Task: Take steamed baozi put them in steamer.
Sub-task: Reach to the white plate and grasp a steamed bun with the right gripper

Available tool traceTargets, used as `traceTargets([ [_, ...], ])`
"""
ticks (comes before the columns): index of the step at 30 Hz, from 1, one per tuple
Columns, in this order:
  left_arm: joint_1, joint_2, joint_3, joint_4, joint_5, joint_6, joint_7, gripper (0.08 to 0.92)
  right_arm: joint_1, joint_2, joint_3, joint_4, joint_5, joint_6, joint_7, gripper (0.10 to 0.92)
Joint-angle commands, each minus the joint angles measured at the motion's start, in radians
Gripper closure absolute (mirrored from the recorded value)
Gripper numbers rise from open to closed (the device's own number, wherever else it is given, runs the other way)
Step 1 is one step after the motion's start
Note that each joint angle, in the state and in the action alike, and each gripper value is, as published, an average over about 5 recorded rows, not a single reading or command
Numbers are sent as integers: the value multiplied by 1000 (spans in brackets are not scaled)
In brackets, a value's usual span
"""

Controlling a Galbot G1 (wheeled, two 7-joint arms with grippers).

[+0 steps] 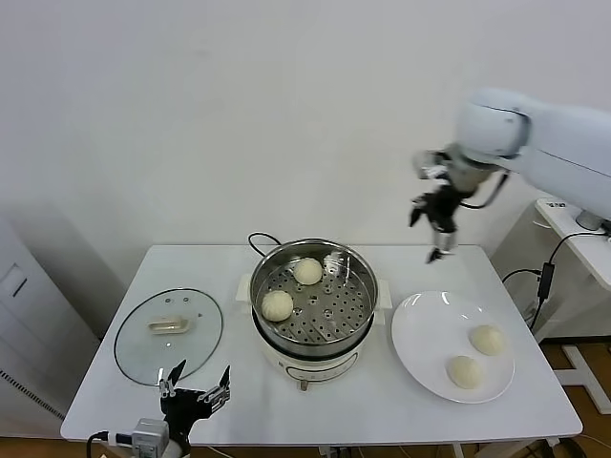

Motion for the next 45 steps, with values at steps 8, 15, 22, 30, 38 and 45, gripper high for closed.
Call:
traceTargets([
  [8,19,-4,-20,11,-11,-2,3,177,-681,-248,443,92,-359,168,-42,203],
  [15,30,-6,-20,9,-5,-3,2,177,-819,-222,555,79,-417,132,-8,203],
  [22,28,-4,-18,21,-3,-4,1,177,-920,-205,649,25,-431,98,14,203],
  [30,21,-1,-18,32,-2,-2,3,177,-1004,-178,729,-24,-479,104,26,203],
  [38,18,-2,-18,41,0,-3,3,177,-1090,-153,800,-67,-503,78,53,203],
  [45,17,-4,-16,44,1,-2,3,177,-1099,-158,804,-60,-501,80,41,203],
])
